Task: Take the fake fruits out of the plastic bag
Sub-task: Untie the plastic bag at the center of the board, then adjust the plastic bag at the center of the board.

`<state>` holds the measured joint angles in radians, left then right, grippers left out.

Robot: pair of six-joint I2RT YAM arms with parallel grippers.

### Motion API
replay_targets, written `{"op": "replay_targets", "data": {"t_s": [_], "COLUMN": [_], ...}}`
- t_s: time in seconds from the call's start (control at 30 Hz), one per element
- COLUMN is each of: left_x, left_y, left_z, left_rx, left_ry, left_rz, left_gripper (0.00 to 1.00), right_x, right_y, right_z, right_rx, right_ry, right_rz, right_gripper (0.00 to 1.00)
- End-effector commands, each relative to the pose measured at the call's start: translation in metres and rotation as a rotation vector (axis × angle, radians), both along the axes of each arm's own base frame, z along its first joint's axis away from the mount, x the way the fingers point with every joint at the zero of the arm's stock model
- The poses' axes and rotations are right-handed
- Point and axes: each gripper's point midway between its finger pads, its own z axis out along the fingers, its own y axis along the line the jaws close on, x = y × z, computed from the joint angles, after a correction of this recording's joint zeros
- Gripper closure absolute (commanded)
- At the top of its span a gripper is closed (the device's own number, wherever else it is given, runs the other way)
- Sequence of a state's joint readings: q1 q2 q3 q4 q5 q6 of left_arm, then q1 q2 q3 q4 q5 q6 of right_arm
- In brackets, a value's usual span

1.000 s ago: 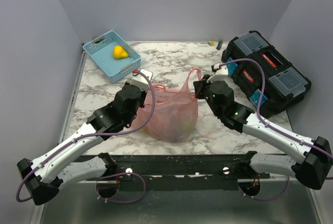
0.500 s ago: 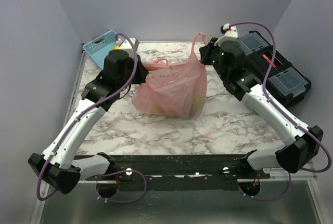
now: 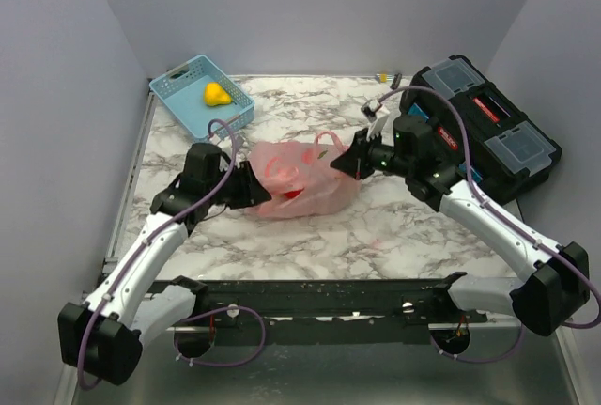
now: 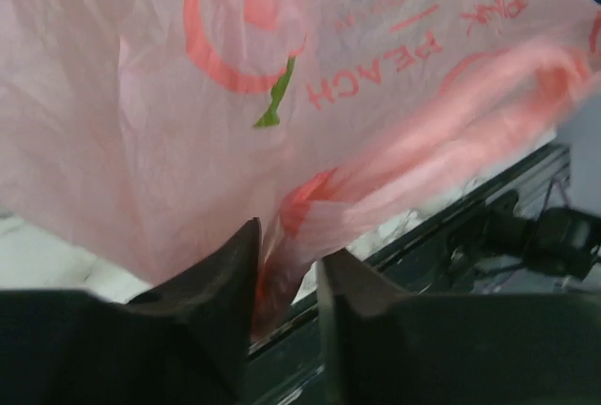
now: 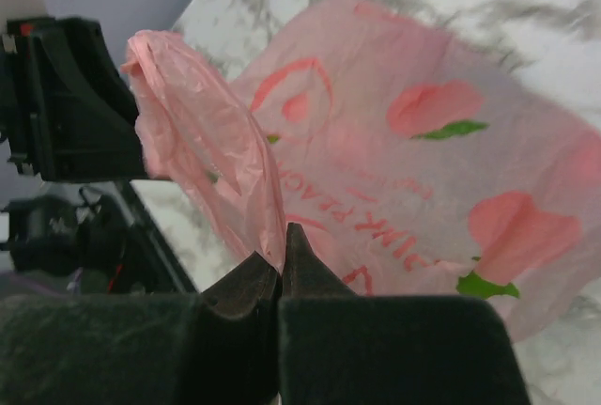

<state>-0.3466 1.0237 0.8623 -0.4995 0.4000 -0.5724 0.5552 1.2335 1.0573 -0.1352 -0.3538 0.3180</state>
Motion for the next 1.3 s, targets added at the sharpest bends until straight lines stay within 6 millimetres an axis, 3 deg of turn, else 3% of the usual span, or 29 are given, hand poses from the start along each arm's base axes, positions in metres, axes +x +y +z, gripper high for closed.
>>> {"op": "replay_targets", "data": {"t_s": [0.0,0.17,0.33,0.53,0.63,0.9,1.03,1.17,1.27], "left_x": [-0.034,-0.065,-0.089,-0.096,-0.095,-0.081,-0.079,-0.069,-0.061], "left_y": [0.001,0.018,0.017,0.009,0.009,0.014,0.002,0.004,0.009], "left_z": [0.014,0.044,0.072,0.080,0.070,0.029,0.036,0.035,0.027], "left_rx": [-0.088,-0.059,-0.080,-0.010,0.155,0.508,0.561,0.649,0.752], "left_ry": [-0.062,-0.176,-0.192,-0.167,-0.162,-0.177,-0.265,-0.291,-0.285], "left_rz": [-0.036,-0.055,-0.126,-0.119,-0.088,-0.011,-0.071,-0.036,-0.019], "left_gripper": [0.52,0.20,0.09,0.07,0.01,0.01,0.01,0.01,0.14], "right_x": [-0.054,-0.060,-0.061,-0.064,-0.060,-0.060,-0.062,-0.063,-0.062], "right_y": [0.018,0.009,0.007,0.009,0.008,0.003,-0.003,-0.008,-0.011], "right_z": [-0.003,-0.007,-0.015,-0.013,-0.011,-0.014,-0.020,-0.024,-0.026], "right_rx": [0.119,0.105,0.098,0.144,0.153,0.119,0.091,0.076,0.065], "right_ry": [0.075,0.082,0.100,0.097,0.076,0.078,0.078,0.081,0.077], "right_rz": [0.235,0.211,0.195,0.198,0.180,0.162,0.142,0.124,0.106], "right_gripper": [0.99,0.99,0.99,0.99,0.99,0.99,0.99,0.99,0.99]}}
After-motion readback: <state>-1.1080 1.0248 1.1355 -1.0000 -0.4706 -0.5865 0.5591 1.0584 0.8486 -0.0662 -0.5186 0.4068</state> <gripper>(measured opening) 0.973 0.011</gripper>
